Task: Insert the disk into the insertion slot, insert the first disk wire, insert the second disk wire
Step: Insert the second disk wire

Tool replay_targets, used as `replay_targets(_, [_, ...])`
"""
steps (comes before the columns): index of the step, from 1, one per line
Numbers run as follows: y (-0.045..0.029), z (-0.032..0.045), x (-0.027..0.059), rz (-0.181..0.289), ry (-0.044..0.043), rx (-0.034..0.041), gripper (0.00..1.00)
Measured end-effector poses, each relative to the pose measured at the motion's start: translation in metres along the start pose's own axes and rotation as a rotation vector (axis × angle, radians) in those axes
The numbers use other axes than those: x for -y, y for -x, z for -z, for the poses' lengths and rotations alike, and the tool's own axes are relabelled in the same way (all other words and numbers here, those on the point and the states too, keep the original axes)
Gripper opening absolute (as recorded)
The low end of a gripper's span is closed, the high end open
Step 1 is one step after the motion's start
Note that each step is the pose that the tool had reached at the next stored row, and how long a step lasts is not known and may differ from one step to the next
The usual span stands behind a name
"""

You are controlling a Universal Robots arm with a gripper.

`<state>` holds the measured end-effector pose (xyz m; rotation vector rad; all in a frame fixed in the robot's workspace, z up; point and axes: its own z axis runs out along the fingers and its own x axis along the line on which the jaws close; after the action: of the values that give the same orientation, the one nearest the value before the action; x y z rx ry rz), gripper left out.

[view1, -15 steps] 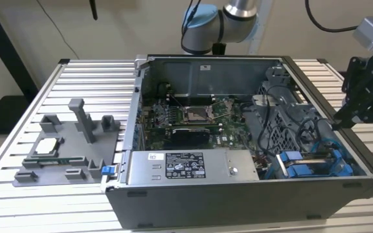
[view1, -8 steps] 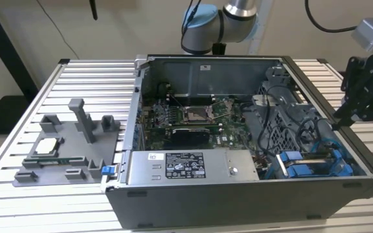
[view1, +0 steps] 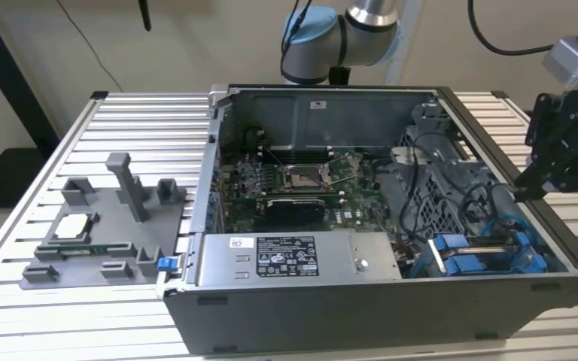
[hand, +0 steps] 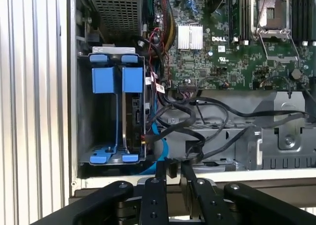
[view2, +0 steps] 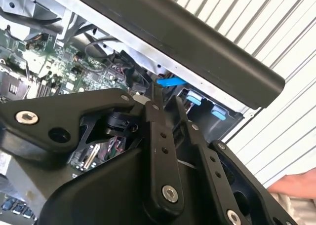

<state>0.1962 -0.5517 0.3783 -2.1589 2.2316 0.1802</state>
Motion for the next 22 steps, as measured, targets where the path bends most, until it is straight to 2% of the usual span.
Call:
replay_targets(12, [-0.0007,-0.0072,0.0004,0.0,-0.0001,-0.0044,1.0])
replay_targets(13, [-0.0008,-0.0076,0.0005,0.0,-0.0001,-0.0046,0.0])
replay_targets(22, [-0.0009,-0.0088,0.0004,0.0,-0.0001,-0.0048,0.0])
